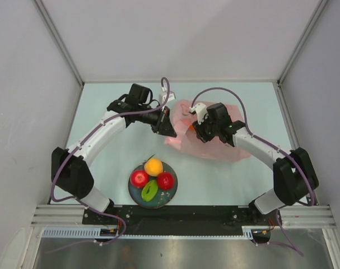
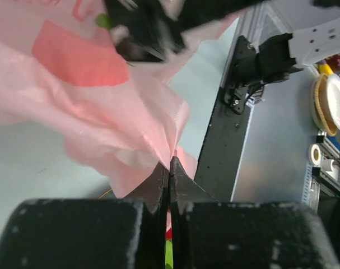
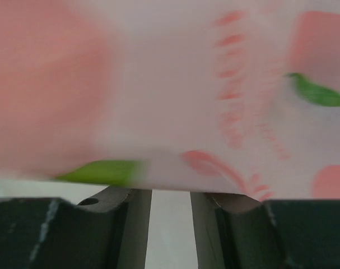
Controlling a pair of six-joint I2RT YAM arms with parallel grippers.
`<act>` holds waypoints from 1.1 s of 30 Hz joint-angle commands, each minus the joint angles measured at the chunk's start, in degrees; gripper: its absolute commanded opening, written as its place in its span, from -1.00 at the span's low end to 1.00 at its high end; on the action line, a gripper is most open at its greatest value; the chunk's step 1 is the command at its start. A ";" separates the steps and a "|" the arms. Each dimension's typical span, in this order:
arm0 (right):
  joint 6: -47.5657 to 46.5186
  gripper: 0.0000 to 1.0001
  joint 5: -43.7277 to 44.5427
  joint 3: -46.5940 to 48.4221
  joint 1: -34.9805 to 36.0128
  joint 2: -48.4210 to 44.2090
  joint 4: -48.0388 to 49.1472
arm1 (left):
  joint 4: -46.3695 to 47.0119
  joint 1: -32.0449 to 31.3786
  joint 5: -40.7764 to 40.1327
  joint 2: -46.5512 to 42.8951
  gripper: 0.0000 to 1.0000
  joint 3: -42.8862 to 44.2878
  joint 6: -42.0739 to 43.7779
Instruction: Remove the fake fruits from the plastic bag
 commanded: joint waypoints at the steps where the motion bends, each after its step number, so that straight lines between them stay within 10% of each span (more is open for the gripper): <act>1: 3.38 -0.27 8.06 2.63 -5.57 3.60 15.73 | -0.11 -0.18 6.28 -2.41 -1.00 2.39 1.98; 17: 10.06 0.88 8.58 10.27 -3.56 20.65 24.72 | -1.61 -2.46 3.03 5.05 -1.00 11.18 5.14; 28: 5.93 0.89 19.57 16.08 -1.44 29.19 22.97 | -1.61 -1.50 2.77 8.66 -1.00 14.78 4.26; 33: 5.84 0.22 12.21 16.08 -3.90 24.80 19.89 | -1.60 -0.71 2.51 9.89 -1.00 15.57 4.26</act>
